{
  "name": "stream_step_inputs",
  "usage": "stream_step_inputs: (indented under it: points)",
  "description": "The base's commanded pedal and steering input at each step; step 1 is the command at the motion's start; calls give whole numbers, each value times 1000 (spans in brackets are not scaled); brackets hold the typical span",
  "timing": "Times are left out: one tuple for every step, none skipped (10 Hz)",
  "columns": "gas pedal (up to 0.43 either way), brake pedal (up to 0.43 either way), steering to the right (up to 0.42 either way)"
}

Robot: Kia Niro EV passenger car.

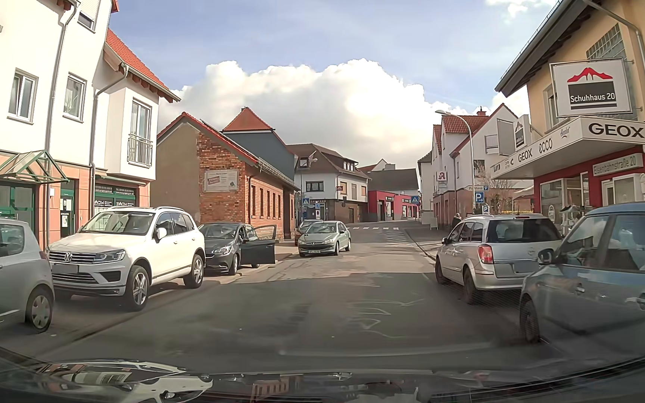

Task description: Follow the waypoints while adhering to traffic rules and regulations

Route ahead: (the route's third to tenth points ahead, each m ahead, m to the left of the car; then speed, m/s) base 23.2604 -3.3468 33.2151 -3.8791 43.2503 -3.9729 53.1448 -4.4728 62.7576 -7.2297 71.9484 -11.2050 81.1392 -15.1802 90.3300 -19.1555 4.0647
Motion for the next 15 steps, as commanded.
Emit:
stream_step_inputs:
  points:
    - [409, 0, -28]
    - [409, 0, -11]
    - [409, 0, -3]
    - [409, 0, 12]
    - [409, 0, 23]
    - [409, 0, 25]
    - [409, 0, 31]
    - [409, 0, 38]
    - [409, 0, 48]
    - [398, 0, 56]
    - [398, 0, 59]
    - [398, 0, 60]
    - [398, 0, 63]
    - [398, 0, 71]
    - [390, 0, 72]
